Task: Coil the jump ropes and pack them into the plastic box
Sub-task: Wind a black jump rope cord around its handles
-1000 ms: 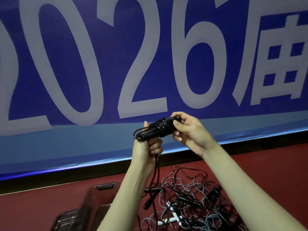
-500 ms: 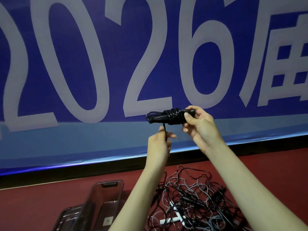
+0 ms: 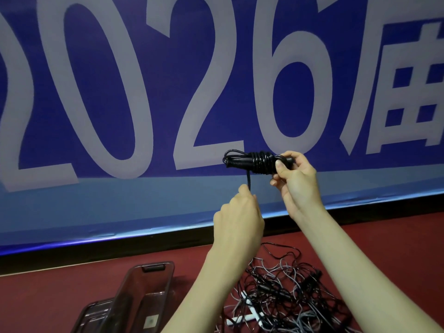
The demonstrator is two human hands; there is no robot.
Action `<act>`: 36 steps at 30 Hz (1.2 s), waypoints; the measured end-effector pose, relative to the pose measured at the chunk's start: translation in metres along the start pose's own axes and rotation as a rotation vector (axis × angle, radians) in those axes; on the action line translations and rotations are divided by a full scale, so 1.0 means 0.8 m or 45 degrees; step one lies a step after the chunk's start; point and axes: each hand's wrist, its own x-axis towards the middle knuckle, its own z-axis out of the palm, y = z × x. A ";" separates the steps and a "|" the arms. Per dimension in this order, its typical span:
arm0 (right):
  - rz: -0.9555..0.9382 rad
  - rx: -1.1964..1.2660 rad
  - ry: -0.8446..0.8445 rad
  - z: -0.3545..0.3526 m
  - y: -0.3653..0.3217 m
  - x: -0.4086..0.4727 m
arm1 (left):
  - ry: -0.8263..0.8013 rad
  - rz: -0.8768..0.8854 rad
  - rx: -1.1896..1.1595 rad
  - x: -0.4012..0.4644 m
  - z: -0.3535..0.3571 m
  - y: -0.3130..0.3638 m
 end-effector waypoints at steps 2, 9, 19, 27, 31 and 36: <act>-0.084 -0.072 0.006 0.000 -0.001 -0.002 | 0.043 0.010 0.021 0.001 -0.003 0.001; -0.561 -0.624 -0.152 -0.001 -0.006 -0.008 | 0.156 0.016 -0.137 0.008 -0.019 -0.023; -0.416 -0.948 -0.480 -0.021 -0.020 0.008 | 0.351 0.306 0.086 0.020 -0.023 -0.058; -0.363 -1.044 -0.857 -0.022 -0.039 0.001 | 0.361 0.250 -0.107 0.020 -0.026 -0.054; -0.198 -0.808 -0.950 -0.029 -0.053 0.000 | 0.313 0.262 -0.459 0.022 -0.032 -0.060; -0.134 -0.642 -0.986 -0.029 -0.049 0.001 | -0.015 0.161 -0.606 0.024 -0.040 -0.070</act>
